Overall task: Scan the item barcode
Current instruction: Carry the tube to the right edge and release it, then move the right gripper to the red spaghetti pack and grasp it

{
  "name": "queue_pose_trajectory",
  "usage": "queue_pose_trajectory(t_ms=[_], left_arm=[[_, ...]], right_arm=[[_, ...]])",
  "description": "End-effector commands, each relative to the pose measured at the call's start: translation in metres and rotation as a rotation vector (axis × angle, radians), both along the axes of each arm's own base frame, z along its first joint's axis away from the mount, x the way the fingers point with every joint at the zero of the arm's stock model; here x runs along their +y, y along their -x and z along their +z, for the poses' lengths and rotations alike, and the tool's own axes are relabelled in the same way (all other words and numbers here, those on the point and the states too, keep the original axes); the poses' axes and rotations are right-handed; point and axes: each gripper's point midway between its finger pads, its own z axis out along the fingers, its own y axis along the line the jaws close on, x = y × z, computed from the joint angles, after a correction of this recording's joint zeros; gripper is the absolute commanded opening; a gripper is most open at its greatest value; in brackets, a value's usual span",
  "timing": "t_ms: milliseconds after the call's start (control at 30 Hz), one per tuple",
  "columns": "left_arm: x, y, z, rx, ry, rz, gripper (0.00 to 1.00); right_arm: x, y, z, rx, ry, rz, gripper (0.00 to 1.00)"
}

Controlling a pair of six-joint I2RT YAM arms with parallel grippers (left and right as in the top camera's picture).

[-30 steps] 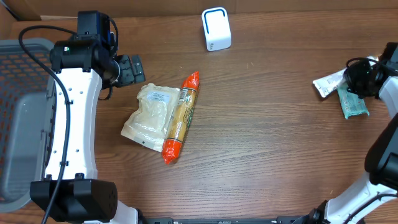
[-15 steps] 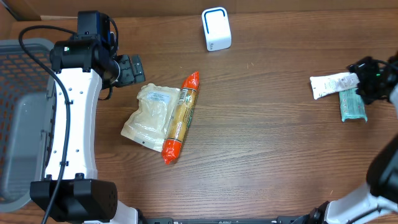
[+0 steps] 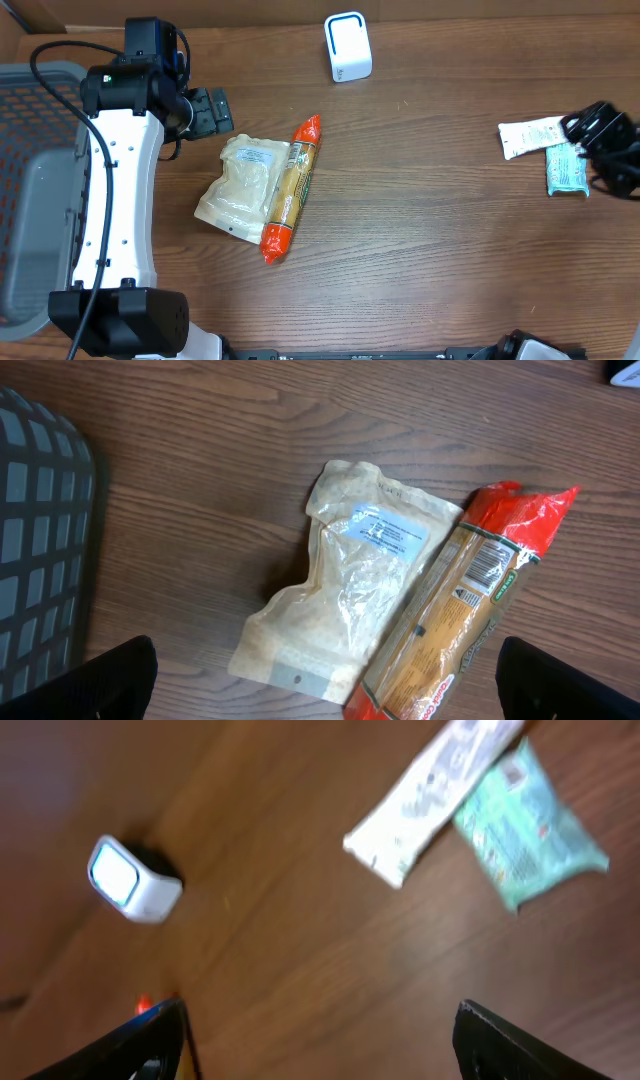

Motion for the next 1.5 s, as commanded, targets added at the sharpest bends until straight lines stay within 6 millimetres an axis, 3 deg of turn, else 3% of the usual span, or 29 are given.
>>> queue_pose_trajectory(t_ms=[0,67,300,533,833,1033,1167,1467], left_arm=[[-0.002,-0.001,-0.003,0.007,0.012,0.007,1.0],[-0.002,-0.001,-0.003,0.007,0.012,0.007,1.0],[-0.002,-0.001,-0.003,0.007,0.012,0.007,1.0],[-0.002,-0.001,-0.003,0.007,0.012,0.007,1.0],[-0.002,-0.001,-0.003,0.007,0.012,0.007,1.0],[-0.002,-0.001,-0.003,0.007,0.012,0.007,0.99],[-0.002,-0.001,-0.003,0.007,0.012,0.007,0.99],[-0.002,-0.001,-0.003,0.007,0.012,0.007,1.0]], right_arm=[[0.026,0.007,-0.004,0.033,-0.039,0.096,0.85],[0.04,0.01,-0.01,0.06,-0.054,0.137,0.81],[0.092,0.004,-0.026,0.065,-0.053,0.301,0.81],[0.158,-0.008,-0.052,0.082,-0.093,0.464,0.81],[0.287,-0.021,-0.094,0.084,-0.164,0.736,0.82],[0.365,-0.024,-0.122,0.051,-0.199,0.804,0.82],[0.398,-0.027,-0.149,0.028,-0.142,0.773,0.83],[0.43,-0.013,-0.206,0.053,-0.017,0.759,0.9]])
